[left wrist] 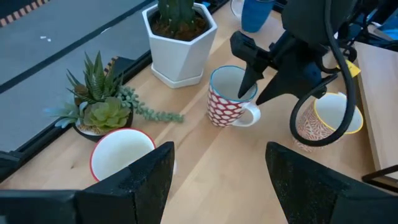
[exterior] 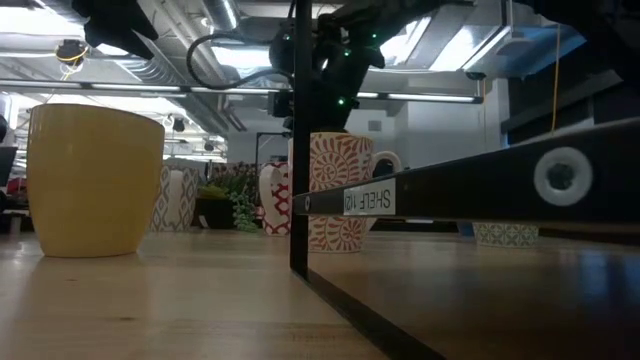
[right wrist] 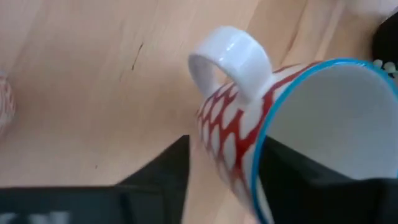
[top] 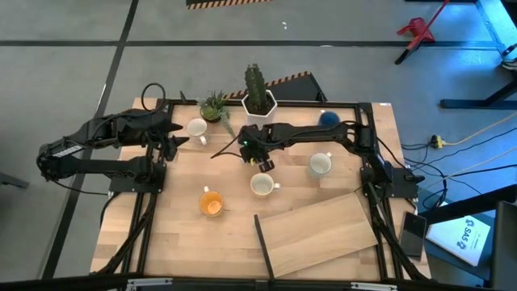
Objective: Place coffee mugs
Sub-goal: Put the red mug on the shelf
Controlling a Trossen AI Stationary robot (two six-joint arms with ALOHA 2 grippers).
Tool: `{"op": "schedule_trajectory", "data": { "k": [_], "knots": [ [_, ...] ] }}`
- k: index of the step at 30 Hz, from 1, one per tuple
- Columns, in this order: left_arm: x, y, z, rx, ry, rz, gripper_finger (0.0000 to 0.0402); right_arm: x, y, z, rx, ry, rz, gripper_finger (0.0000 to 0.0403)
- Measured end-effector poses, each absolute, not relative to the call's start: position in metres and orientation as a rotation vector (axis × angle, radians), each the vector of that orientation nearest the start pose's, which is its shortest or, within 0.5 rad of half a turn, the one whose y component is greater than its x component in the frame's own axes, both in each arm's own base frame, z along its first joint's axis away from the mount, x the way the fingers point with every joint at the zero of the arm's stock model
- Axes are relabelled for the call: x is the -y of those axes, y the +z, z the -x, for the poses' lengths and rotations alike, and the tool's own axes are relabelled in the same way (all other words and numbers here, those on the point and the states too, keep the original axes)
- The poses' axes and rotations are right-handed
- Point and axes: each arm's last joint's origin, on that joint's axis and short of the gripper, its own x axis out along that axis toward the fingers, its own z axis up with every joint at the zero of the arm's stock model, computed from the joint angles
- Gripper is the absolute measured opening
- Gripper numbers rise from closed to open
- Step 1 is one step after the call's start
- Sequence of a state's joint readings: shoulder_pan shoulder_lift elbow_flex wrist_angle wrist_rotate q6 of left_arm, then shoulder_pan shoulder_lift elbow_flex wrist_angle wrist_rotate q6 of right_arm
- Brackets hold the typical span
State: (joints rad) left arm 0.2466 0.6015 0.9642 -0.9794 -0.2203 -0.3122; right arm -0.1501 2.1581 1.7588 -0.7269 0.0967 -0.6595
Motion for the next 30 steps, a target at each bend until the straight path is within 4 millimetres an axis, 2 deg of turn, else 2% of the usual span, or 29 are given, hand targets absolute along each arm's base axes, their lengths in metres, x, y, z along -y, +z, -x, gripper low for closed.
{"op": "schedule_trajectory", "data": {
  "k": [5, 7, 13, 18, 25, 30],
  "knots": [
    [-0.028, 0.34, -0.084, -0.547, 0.545, 0.305, 0.0247, 0.071, 0.194, -0.449, -1.187, 0.161, 0.529, 0.0042],
    [-0.028, 0.34, -0.084, -0.547, 0.545, 0.305, 0.0247, 0.07, 0.191, -0.447, -1.211, 0.165, 0.52, 0.0014],
    [-0.028, 0.34, -0.084, -0.547, 0.546, 0.304, 0.0247, 0.071, 0.193, -0.445, -1.249, 0.117, 0.518, 0.0007],
    [-0.028, 0.34, -0.084, -0.548, 0.544, 0.3, 0.0247, 0.073, 0.21, -0.45, -1.226, 0.095, 0.533, 0.0006],
    [-0.028, 0.34, -0.084, -0.548, 0.552, 0.295, 0.0247, 0.073, 0.256, -0.454, -1.192, 0.053, 0.553, 0.0004],
    [-0.028, 0.34, -0.084, -0.547, 0.552, 0.295, 0.0247, 0.064, 0.3, -0.45, -1.175, 0.013, 0.579, 0.0003]
  ]
}}
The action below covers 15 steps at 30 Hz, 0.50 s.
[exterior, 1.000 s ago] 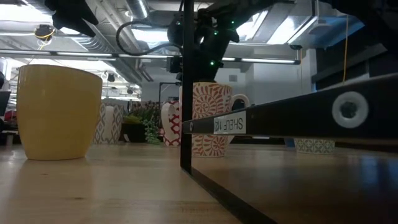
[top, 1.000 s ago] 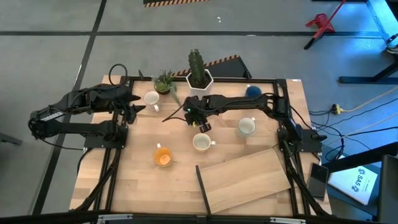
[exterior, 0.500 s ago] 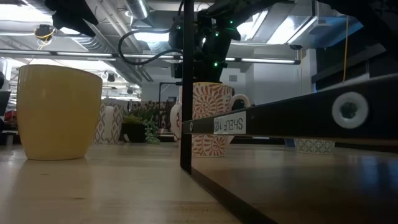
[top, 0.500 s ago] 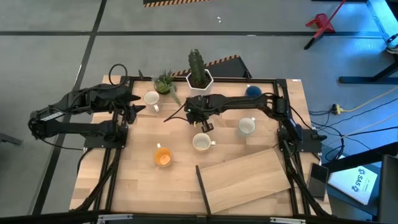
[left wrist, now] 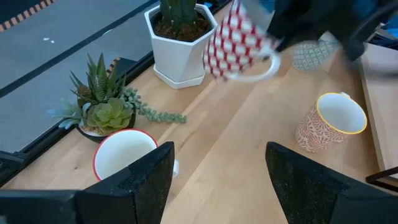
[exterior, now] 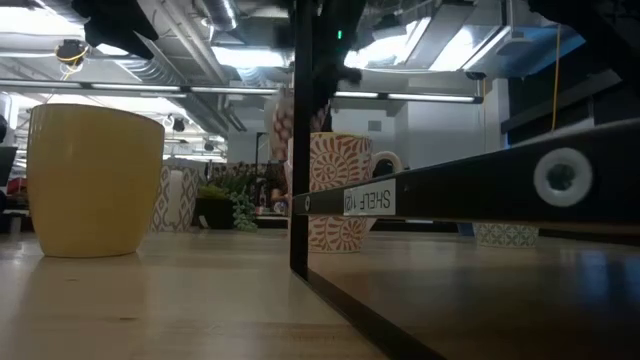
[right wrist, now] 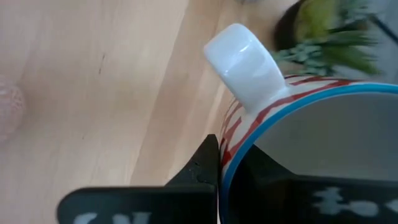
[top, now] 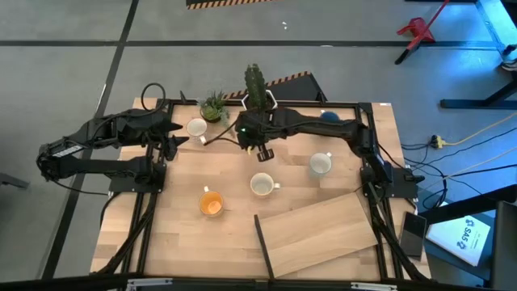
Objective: Place coffee mugs
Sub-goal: Put the red mug on the shelf
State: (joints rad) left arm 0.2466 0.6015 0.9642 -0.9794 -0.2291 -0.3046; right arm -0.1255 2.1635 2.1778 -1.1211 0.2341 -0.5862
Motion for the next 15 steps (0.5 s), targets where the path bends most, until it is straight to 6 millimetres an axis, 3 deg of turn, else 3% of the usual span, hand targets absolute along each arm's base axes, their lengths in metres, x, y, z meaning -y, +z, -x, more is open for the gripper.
{"op": "schedule_trajectory", "data": {
  "k": [7, 15],
  "knots": [
    [-0.028, 0.34, -0.084, -0.548, 0.551, 0.294, 0.0247, 0.028, 0.356, -0.434, -1.094, -0.015, 0.627, 0.0003],
    [-0.028, 0.34, -0.084, -0.548, 0.55, 0.294, 0.0247, -0.035, 0.376, -0.399, -1.134, 0.019, 0.444, 0.0003]
  ]
}}
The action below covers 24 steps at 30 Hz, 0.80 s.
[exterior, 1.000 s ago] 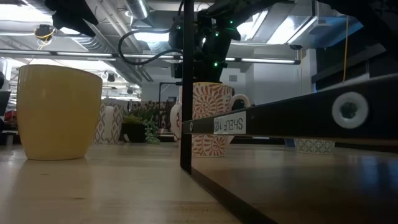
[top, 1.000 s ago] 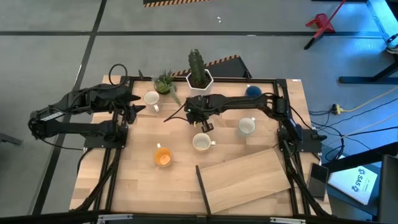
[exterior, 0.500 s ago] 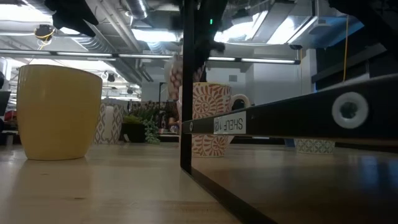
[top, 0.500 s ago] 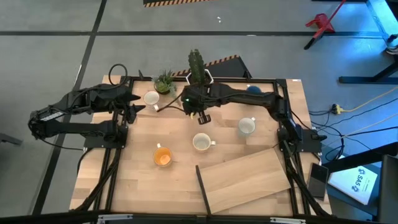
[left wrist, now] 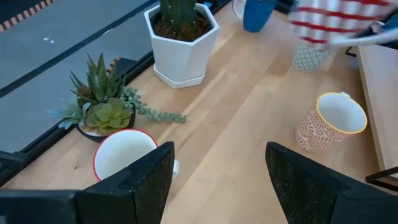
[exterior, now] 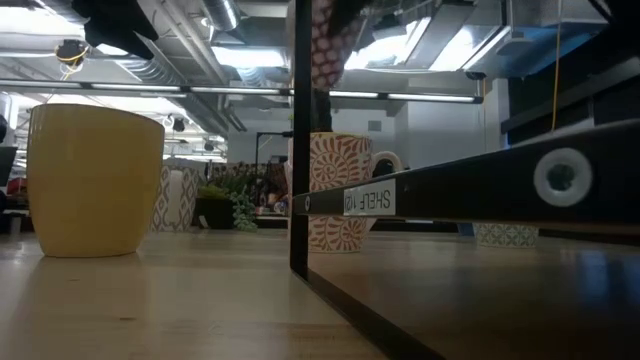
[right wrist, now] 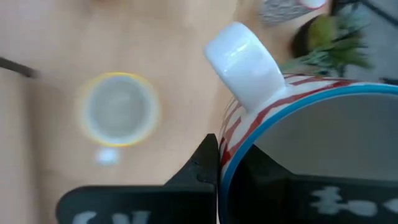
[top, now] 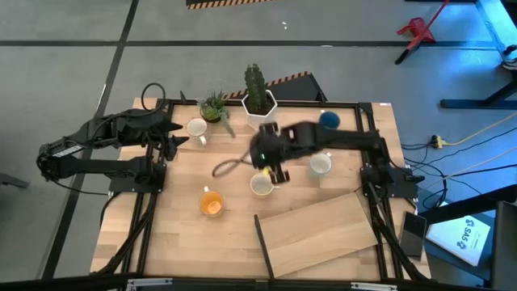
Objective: Place coffee mugs
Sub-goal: Put the red mug on the shelf
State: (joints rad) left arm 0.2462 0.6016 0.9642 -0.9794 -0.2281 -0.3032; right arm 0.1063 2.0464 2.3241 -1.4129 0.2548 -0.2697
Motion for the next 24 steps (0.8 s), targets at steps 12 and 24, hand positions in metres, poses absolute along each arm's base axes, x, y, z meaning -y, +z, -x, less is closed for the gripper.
{"op": "schedule_trajectory", "data": {
  "k": [12, 24],
  "knots": [
    [-0.028, 0.34, -0.084, -0.565, 0.549, 0.264, 0.0247, -0.171, 0.373, -0.354, -1.157, 0.108, 0.253, 0.0003],
    [-0.028, 0.337, -0.081, -0.593, 0.572, 0.259, 0.0247, -0.232, 0.309, -0.337, -1.291, 0.168, 0.139, 0.0003]
  ]
}}
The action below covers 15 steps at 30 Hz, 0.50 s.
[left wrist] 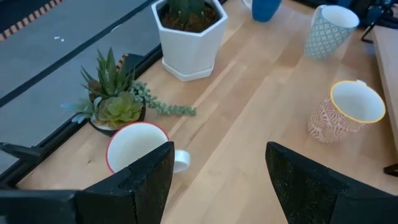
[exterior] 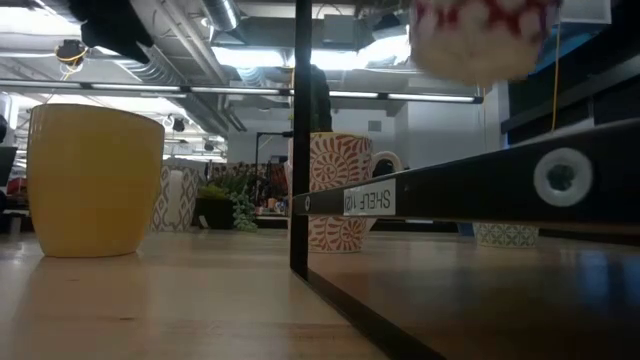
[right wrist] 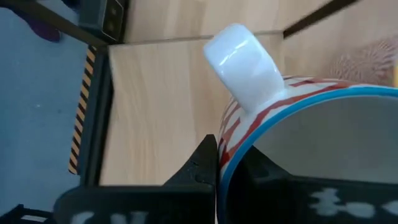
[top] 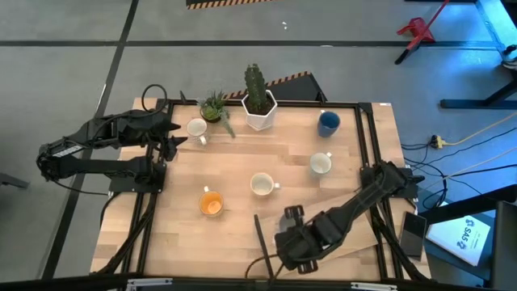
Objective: Place coffee mugs
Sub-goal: Put the red mug on the shelf
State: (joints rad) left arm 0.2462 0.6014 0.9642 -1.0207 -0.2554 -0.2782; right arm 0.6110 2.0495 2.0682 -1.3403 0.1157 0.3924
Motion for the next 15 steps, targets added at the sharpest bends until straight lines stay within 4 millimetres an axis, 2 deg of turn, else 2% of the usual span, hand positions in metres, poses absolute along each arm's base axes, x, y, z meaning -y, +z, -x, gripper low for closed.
{"op": "schedule_trajectory", "data": {
  "k": [7, 15],
  "knots": [
    [-0.028, 0.337, -0.081, -0.601, 0.577, 0.258, 0.0247, -0.228, 0.265, -0.341, -1.378, 0.186, 0.115, 0.0003],
    [-0.028, 0.337, -0.081, -0.599, 0.594, 0.251, 0.0247, -0.23, 0.263, -0.344, -1.361, 0.24, 0.093, 0.0003]
  ]
}}
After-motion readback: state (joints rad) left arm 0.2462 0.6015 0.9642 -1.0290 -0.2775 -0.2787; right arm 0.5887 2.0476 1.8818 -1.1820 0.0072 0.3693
